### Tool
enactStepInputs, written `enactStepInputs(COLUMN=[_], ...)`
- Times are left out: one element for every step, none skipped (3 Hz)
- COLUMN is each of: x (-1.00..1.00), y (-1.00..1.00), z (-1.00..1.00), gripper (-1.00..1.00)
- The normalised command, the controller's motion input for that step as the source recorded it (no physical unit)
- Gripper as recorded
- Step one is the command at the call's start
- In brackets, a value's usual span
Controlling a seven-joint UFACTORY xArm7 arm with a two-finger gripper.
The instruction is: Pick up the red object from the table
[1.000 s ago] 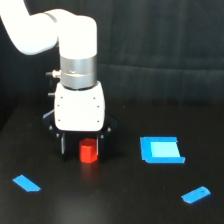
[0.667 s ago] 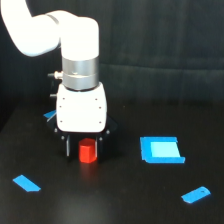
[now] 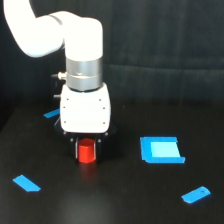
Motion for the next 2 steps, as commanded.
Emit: enactStepInputs(x=[0.11,0.07], y=[-0.09,-0.03], z=[0.13,1.00], gripper=[-1.00,-0.96])
